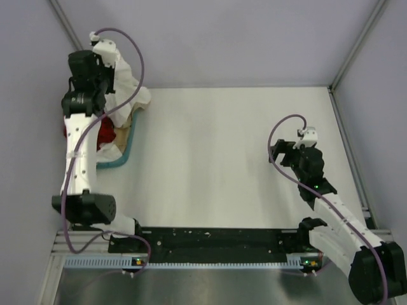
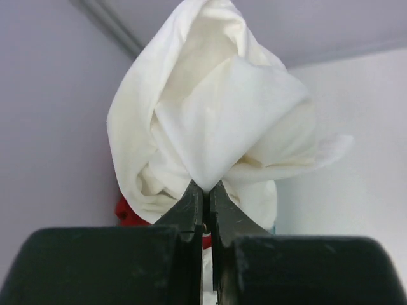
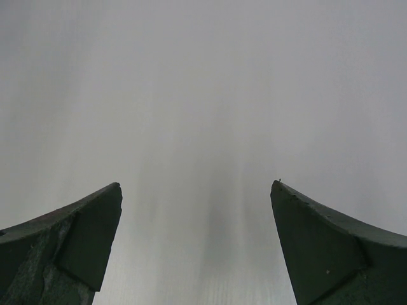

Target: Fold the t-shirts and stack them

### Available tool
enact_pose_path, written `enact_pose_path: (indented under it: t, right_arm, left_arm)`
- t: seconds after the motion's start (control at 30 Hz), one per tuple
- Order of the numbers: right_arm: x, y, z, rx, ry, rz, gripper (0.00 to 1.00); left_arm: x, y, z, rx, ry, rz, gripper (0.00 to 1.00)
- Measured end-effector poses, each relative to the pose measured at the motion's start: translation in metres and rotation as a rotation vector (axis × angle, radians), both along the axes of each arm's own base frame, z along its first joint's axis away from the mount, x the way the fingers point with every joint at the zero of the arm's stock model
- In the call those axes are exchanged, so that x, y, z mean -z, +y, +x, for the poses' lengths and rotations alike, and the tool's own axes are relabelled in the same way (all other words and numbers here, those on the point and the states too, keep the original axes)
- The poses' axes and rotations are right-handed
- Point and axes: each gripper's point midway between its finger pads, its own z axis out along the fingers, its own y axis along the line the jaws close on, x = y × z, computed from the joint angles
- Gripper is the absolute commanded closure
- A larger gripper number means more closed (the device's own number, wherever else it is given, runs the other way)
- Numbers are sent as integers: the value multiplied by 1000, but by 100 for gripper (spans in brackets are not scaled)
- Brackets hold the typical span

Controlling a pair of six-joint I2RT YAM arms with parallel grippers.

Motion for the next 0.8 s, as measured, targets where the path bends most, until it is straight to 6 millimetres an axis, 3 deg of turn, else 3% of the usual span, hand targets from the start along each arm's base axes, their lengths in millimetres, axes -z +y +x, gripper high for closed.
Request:
enact_pose_path:
  t: [0.23,0.3,0.37,0.47,0.6,0.63,0.67,0.73,0.77,0.8]
  right_arm:
    - [-54,20,-6,-96,-136,101,1]
    - [-70,28,-8,-131,-167,142,1]
    - [-82,34,-9,-159,-185,176,1]
    - [-100,42,-10,-188,-198,223,1]
    - [-123,43,-11,-192,-208,245,1]
    - [-126,43,-12,-191,-206,245,1]
    - [-128,43,-13,-190,-205,244,1]
    - [-127,42,-15,-190,-190,239,1]
    - [-124,42,-15,-192,-177,233,1]
    - [-120,43,-16,-198,-161,226,3]
  left_arm:
    - [-188,-94,-135,358,-474,6,100]
    - [-210,-124,-166,491,-540,-14,100]
    - [-209,-162,-190,655,-537,-54,100]
    - [-167,-218,-199,876,-413,-117,100]
    - [-42,-281,-180,1035,-56,-163,100]
    - [-12,-292,-175,1050,26,-167,96]
    - [26,-302,-170,1063,129,-171,89]
    - [92,-313,-167,1066,312,-170,58]
    - [119,-315,-166,1062,390,-166,44]
    - [140,-316,-164,1054,446,-156,37]
